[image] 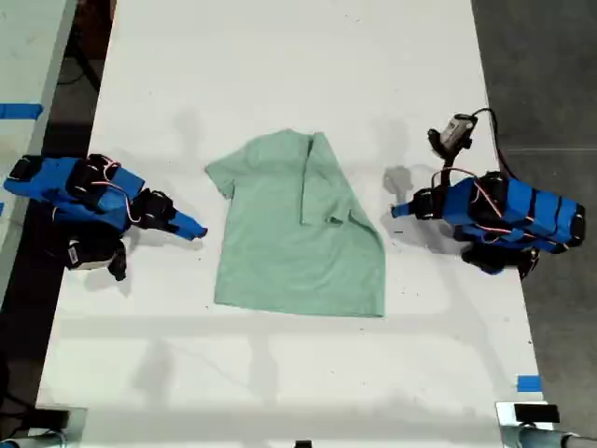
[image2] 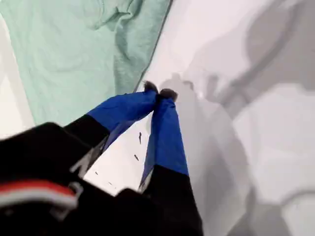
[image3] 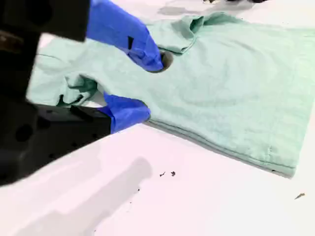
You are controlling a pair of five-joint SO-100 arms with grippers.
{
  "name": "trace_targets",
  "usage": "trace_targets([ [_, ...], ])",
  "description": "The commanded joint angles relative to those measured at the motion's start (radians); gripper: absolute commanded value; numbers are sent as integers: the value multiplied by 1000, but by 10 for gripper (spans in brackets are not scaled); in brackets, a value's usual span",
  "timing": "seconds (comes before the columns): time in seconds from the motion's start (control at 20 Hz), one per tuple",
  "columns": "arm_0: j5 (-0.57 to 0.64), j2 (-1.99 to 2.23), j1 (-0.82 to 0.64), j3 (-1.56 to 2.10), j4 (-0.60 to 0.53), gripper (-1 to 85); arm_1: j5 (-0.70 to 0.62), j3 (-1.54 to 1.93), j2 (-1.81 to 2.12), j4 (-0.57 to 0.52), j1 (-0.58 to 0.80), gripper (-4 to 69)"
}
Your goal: Fold t shirt
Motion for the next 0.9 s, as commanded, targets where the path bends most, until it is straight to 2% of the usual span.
trace_targets([
  [0.0,216,6,-563,12,-28,-1,52,83,8,6,-15,14],
  [0.45,212,6,-554,12,-28,-1,57,83,8,6,-20,14],
  [0.6,261,6,-574,6,-37,-1,52,83,8,6,-9,14],
  [0.7,235,-11,-594,-54,-57,-2,51,83,8,6,-6,14],
  [0.75,218,-64,-597,-98,-74,-3,51,83,8,6,-5,14],
  [0.85,186,-462,-615,-291,-77,14,49,83,8,6,2,13],
])
